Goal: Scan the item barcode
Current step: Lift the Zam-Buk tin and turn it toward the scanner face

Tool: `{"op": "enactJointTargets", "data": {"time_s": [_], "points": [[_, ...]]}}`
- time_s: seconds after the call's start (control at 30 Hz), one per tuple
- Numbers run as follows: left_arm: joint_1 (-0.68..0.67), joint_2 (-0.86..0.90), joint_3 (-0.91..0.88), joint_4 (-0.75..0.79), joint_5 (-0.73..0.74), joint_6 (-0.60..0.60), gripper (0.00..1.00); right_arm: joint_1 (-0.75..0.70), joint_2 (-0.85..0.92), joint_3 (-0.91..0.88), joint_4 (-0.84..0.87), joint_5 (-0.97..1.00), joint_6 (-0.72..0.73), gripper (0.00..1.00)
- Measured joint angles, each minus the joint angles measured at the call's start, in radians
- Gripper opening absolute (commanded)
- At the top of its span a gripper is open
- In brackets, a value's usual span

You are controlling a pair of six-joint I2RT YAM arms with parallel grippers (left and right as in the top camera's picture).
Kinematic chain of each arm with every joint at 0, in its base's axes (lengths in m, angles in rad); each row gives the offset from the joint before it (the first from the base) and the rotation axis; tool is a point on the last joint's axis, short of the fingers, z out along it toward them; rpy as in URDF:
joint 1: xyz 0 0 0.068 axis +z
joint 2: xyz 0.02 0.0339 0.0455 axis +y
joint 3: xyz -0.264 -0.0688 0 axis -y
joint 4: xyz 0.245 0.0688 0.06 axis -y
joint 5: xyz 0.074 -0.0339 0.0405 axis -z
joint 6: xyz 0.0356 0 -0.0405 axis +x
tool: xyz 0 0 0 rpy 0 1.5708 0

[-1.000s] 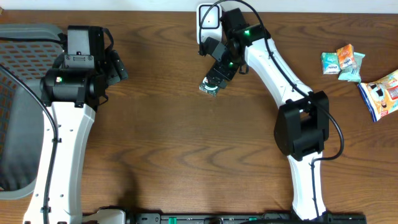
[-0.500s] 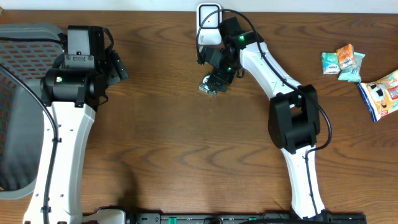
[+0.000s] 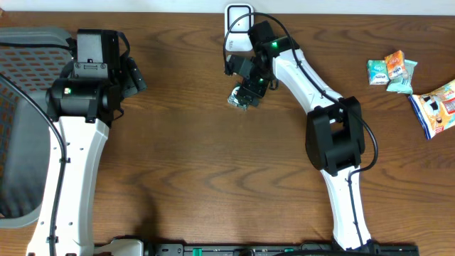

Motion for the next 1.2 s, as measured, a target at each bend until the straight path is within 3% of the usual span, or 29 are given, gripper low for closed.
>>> {"op": "enactJointTargets", "data": {"time_s": [1.0,1.1,1.2], "points": [[0.0,0.0,0.0,0.0,0.0,0.0,0.98,0.033,0.0,-0.035,-0.014,0.047,-0.011,0.95],[0.0,0.0,0.0,0.0,0.0,0.0,0.98,0.033,0.0,-0.062,0.007,0.053,-0.013,0.9],[0.0,0.0,0.0,0.0,0.0,0.0,0.98,0.034,-0.001,-0.068,0.022,0.06,-0.014,0.79]]}}
